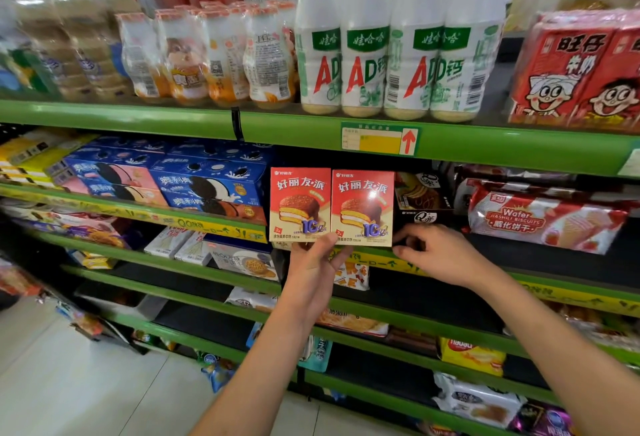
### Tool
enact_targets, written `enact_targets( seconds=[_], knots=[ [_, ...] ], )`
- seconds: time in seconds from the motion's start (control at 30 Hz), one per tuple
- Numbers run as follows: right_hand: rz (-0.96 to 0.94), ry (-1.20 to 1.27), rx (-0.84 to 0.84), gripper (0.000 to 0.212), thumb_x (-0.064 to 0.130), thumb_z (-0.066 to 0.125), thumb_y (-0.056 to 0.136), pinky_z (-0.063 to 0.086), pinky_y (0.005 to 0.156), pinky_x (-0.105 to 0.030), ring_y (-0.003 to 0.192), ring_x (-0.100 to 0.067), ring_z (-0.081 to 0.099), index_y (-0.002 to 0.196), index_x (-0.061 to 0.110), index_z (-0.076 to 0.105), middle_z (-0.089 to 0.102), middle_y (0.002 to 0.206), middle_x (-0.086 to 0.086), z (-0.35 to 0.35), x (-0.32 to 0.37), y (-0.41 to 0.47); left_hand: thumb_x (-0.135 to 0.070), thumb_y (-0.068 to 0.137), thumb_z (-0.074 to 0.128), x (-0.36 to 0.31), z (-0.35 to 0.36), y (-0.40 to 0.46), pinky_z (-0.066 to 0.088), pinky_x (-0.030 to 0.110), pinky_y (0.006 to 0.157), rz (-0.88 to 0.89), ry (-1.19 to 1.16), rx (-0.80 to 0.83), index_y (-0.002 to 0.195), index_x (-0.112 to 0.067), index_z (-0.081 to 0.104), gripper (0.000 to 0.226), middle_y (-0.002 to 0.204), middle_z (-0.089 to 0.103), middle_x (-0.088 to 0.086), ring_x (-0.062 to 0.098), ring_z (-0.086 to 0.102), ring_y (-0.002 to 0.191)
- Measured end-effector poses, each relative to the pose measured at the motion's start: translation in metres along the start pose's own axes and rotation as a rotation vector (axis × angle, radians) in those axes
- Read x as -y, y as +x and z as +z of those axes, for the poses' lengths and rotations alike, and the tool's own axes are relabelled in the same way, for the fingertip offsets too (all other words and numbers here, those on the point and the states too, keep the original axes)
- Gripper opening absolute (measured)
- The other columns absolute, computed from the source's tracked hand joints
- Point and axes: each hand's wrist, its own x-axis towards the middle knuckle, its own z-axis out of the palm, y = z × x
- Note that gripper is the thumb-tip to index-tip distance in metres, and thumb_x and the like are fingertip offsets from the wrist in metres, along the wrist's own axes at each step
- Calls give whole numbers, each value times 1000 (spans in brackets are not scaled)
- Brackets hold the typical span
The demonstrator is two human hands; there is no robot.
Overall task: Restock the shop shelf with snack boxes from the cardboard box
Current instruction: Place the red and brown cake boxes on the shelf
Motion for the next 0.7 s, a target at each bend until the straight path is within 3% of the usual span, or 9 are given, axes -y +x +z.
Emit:
enact_targets(
  seconds=[0.37, 0.43, 0.57, 0.6, 0.67, 0.7],
  knots=[
    [7, 11, 27, 20, 52, 56, 90, 39, 61, -25, 78, 3, 57, 107, 44, 62, 59, 87, 21, -1, 2, -1, -13, 67, 84, 1, 0, 0, 56, 34, 84, -9, -21, -5, 150, -27, 30, 100, 123, 65, 13, 26, 66, 111],
    [36, 132, -9, 12, 47, 54, 93, 46, 65, -29, 77, -4, 62, 104, 47, 59, 64, 89, 19, -4, 5, -2, -13, 67, 83, -1, 0, 0, 56, 34, 84, -14, -29, -7, 149, -27, 31, 98, 122, 66, 12, 26, 67, 111],
    [92, 540, -142, 13, 45, 51, 96, 43, 70, -25, 76, 5, 62, 107, 52, 57, 70, 88, 19, -11, 12, -4, -11, 70, 80, -5, 1, -1, 56, 34, 84, -34, -37, -3, 145, -21, 35, 88, 118, 68, 11, 26, 67, 110],
    [88, 594, -127, 23, 56, 52, 91, 45, 72, -25, 79, 5, 63, 113, 49, 57, 70, 90, 22, -12, 16, -4, -11, 70, 80, -6, 2, -2, 57, 34, 83, -36, -36, -6, 144, -21, 36, 87, 117, 68, 11, 25, 68, 109],
    [67, 628, -72, 65, 77, 54, 75, 50, 78, -27, 90, 5, 65, 129, 42, 52, 70, 100, 23, -11, 27, -2, -11, 69, 81, -7, 4, -3, 57, 34, 84, -38, -31, -12, 144, -20, 36, 88, 120, 68, 12, 26, 67, 110],
    [68, 636, -56, 72, 78, 56, 73, 51, 82, -28, 96, 4, 65, 133, 41, 48, 69, 105, 22, -8, 32, 1, -11, 70, 81, -7, 5, -3, 56, 34, 84, -37, -26, -14, 145, -21, 35, 88, 124, 65, 14, 27, 66, 113]
  ],
)
